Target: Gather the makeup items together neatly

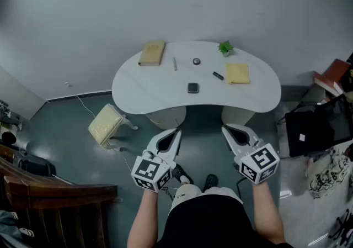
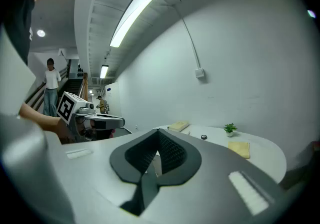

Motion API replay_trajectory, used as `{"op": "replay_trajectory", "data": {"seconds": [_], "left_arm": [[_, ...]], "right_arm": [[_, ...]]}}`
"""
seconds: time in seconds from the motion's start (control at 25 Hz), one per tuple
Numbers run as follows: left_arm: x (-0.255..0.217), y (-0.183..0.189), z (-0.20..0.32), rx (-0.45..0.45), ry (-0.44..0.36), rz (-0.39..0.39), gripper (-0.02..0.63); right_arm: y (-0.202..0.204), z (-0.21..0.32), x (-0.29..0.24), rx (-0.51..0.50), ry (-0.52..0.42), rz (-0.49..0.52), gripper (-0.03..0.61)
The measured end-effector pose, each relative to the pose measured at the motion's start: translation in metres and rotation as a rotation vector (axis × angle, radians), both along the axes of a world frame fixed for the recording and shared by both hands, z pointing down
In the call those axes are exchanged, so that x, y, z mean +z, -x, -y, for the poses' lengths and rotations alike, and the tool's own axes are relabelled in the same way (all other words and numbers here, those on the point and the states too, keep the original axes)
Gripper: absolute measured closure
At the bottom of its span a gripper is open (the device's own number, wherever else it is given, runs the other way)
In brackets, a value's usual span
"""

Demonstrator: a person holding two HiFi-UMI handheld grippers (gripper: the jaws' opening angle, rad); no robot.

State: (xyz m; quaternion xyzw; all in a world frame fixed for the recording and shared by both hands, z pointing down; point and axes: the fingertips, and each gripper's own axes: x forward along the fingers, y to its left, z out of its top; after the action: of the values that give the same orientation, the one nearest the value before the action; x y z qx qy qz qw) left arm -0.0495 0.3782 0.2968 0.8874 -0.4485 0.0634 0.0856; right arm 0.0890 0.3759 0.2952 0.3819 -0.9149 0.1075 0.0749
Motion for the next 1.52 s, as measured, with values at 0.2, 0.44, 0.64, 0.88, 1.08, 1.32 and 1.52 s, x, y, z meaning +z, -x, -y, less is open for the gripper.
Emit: {"op": "replay_trajectory", "data": {"seconds": [0.2, 0.44, 0.64, 0.88, 1.08, 1.32, 1.52], "left_arm": [[-0.003, -0.006, 0.003, -0.005, 0.0, -0.017, 0.615], [-0.005, -0.014, -0.001, -0.01, -0.006, -0.037, 0.615], [-0.001, -0.021, -0.006, -0.019, -0.002, -0.044, 0.615], [-0.003, -0.022, -0.011, -0.029, -0.017, -0.042, 0.614], [0.006, -0.016, -0.008, -0.04, -0.011, -0.036, 0.614], [0.013, 0.003, 0.008, -0.05, -0.014, -0.026, 0.601], [0.014, 0.014, 0.037, -0.031, -0.02, -0.008, 0.569]], "right_arm": [[-0.008, 0.003, -0.004, 0.008, -0.02, 0.005, 0.571], [-0.017, 0.002, 0.001, 0.016, -0.005, 0.036, 0.571], [-0.018, -0.007, 0.005, 0.0, -0.001, 0.05, 0.569], [-0.016, -0.013, 0.011, -0.01, 0.011, 0.01, 0.568], [-0.011, -0.007, 0.02, -0.016, 0.016, 0.001, 0.565], [0.008, 0.008, 0.027, -0.027, 0.037, -0.02, 0.532], [0.022, 0.035, 0.026, -0.03, 0.033, -0.012, 0.513]]}}
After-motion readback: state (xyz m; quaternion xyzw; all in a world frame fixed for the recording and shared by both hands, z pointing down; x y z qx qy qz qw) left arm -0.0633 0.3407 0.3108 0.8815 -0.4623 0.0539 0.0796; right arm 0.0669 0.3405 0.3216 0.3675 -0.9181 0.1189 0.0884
